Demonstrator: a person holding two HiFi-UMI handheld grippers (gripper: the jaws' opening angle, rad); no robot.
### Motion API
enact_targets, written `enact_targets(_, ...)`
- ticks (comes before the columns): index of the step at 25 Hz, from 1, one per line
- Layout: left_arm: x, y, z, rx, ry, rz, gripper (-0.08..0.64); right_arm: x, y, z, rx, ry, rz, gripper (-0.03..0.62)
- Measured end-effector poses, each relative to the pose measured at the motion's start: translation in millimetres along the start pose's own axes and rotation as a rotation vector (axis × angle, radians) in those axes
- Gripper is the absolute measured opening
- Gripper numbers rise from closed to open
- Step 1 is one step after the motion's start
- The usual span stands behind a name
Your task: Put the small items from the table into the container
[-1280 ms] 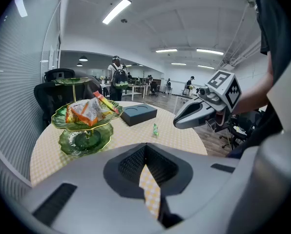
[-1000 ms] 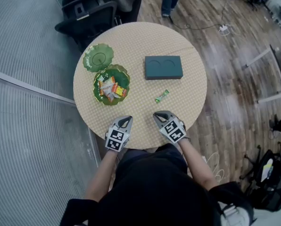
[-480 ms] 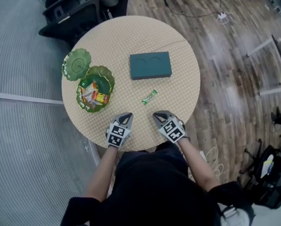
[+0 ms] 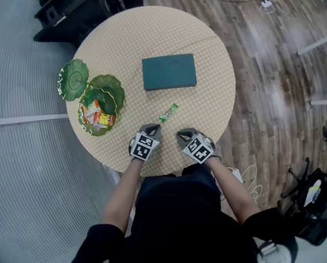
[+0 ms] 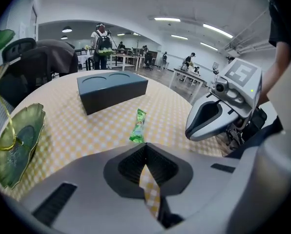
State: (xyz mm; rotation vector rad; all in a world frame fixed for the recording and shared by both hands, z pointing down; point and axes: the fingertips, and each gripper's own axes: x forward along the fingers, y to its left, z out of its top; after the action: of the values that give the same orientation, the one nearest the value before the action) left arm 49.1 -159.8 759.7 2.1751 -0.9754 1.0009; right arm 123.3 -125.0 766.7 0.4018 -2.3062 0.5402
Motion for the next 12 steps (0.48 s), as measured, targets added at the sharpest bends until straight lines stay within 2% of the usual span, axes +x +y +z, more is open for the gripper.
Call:
enact_targets(3,14,2,0,0.006,0.033,0.003,0.002,3,-5,-4,-0.018,0.012,0.027,0.029)
enact_targets(9,28,12,17,0.04,0.048,0.038,0.007,5,-19,-3,0.024,-0.01,0.037,0.029)
enact_targets(12,36,15,23,0.046,0.042,0.05,0.075,5,-24,-1,0.032,-0.016,0.039,0.029)
